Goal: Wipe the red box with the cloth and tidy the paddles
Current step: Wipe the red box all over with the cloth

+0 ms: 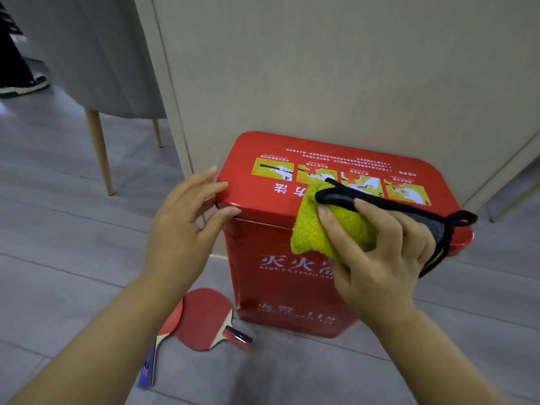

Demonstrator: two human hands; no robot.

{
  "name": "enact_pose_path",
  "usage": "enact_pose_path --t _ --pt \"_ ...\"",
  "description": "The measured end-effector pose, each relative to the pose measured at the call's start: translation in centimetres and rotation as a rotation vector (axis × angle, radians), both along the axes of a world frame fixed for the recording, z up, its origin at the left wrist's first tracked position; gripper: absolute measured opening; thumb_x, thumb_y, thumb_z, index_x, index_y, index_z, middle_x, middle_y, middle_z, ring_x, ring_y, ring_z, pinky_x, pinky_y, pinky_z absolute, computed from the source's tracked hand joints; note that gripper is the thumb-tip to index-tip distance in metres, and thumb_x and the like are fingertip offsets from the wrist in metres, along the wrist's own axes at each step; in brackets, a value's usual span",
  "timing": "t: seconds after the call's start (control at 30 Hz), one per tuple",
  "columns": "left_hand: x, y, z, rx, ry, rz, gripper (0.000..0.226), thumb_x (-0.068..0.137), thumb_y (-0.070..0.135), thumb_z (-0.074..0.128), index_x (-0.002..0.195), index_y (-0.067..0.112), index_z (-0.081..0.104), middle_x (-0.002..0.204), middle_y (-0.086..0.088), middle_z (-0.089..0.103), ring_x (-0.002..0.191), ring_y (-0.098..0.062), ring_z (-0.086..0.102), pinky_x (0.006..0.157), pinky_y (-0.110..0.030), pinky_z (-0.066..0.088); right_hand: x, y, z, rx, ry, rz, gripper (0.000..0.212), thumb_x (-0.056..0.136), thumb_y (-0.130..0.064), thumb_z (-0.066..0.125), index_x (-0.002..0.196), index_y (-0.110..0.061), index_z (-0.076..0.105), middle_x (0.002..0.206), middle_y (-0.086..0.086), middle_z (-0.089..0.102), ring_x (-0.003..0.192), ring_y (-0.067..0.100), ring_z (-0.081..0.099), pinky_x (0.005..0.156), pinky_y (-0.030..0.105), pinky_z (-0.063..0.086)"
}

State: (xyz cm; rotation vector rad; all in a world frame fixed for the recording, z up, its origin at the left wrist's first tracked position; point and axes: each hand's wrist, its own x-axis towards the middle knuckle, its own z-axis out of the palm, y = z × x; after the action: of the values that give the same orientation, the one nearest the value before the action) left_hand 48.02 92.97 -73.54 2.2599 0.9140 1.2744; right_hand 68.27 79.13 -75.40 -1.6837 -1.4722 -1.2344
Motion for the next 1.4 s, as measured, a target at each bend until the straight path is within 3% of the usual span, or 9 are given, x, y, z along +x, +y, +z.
enact_pose_path --t 0.07,0.17,0.33,0.57,0.77,0.93,1.03,1.3,1.4 --pt "-0.2 0.8 -0.6 -0.018 -0.069 -0.054 0.036 0.078 0.041 0.069 0.108 0.021 0.066 0.117 0.020 0.058 0.111 -0.002 0.056 0.097 -0.019 0.045 -0.9 0.8 -0.5 0.039 -0.016 -0.004 0.042 0.083 -0.027 0.065 0.124 -0.035 0.056 0.122 0.004 0.046 0.103 0.029 0.042 0.085 0.045 0.034" --pt "-0.5 2.1 -1.0 -0.074 -0.202 -0.172 0.021 0.078 0.038 0.066 0.098 0.032 0.066 0.102 0.034 0.062 0.105 0.006 0.059 0.090 -0.009 0.042 -2.6 2.5 -0.9 0.077 -0.036 0.013 0.044 0.083 -0.026 0.067 0.124 -0.036 0.055 0.123 0.004 0.045 0.105 0.029 0.042 0.085 0.045 0.034" --pt "-1.1 3.2 -1.0 -0.040 -0.172 -0.234 0.019 0.085 0.029 0.059 0.102 0.037 0.064 0.107 0.025 0.062 0.102 0.011 0.058 0.089 -0.007 0.042 -5.9 5.1 -1.1 0.060 -0.048 0.050 0.045 0.080 -0.023 0.070 0.122 -0.038 0.061 0.125 0.001 0.046 0.107 0.028 0.043 0.089 0.043 0.033" --pt "-2.0 3.4 -2.6 -0.253 -0.315 -0.406 0.026 0.092 0.019 0.052 0.109 0.035 0.065 0.120 0.022 0.063 0.113 -0.001 0.059 0.092 -0.022 0.050 -6.7 5.9 -3.2 0.020 -0.168 0.112 0.027 0.094 -0.023 0.054 0.106 -0.041 0.070 0.124 -0.007 0.045 0.108 0.020 0.041 0.094 0.035 0.032" --pt "-1.2 2.7 -3.8 -0.060 -0.243 -0.334 0.033 0.088 0.029 0.056 0.121 0.030 0.056 0.135 0.020 0.050 0.123 0.002 0.049 0.098 -0.013 0.041 -5.9 4.7 -4.4 0.014 -0.168 0.052 0.023 0.090 -0.027 0.062 0.105 -0.043 0.070 0.123 -0.008 0.044 0.109 0.019 0.041 0.096 0.033 0.033" --pt "0.0 2.5 -5.1 -0.037 -0.231 -0.251 0.046 0.085 0.036 0.064 0.128 0.033 0.048 0.137 -0.001 0.040 0.126 -0.019 0.048 0.101 -0.031 0.045 -4.0 3.5 -4.1 0.156 -0.148 -0.060 0.026 0.085 -0.028 0.067 0.104 -0.046 0.064 0.116 -0.006 0.043 0.104 0.019 0.042 0.086 0.035 0.036" --pt "0.5 1.7 -5.0 -0.108 -0.256 -0.283 0.050 0.082 0.033 0.067 0.121 0.053 0.041 0.131 0.005 0.043 0.120 -0.017 0.053 0.099 -0.039 0.047 -2.7 2.7 -3.8 0.204 -0.160 -0.108 0.029 0.089 -0.023 0.060 0.107 -0.044 0.057 0.115 -0.003 0.041 0.102 0.021 0.040 0.082 0.037 0.035" --pt "1.1 1.6 -5.6 -0.072 -0.314 -0.262 0.058 0.075 0.029 0.066 0.119 0.053 0.038 0.123 0.010 0.048 0.111 -0.007 0.057 0.097 -0.036 0.048 0.4 -0.6 -4.6 0.261 -0.081 -0.258 0.047 0.079 -0.003 0.059 0.108 -0.040 0.050 0.115 0.002 0.038 0.102 0.025 0.039 0.087 0.037 0.031" --pt "1.4 2.0 -6.2 0.003 -0.283 -0.232 0.061 0.079 0.029 0.065 0.124 0.055 0.031 0.127 0.006 0.044 0.114 -0.019 0.055 0.096 -0.045 0.048 2.0 -2.6 -4.9 0.263 0.039 -0.300 0.056 0.070 0.001 0.066 0.109 -0.035 0.049 0.117 0.004 0.036 0.105 0.028 0.037 0.096 0.033 0.025"
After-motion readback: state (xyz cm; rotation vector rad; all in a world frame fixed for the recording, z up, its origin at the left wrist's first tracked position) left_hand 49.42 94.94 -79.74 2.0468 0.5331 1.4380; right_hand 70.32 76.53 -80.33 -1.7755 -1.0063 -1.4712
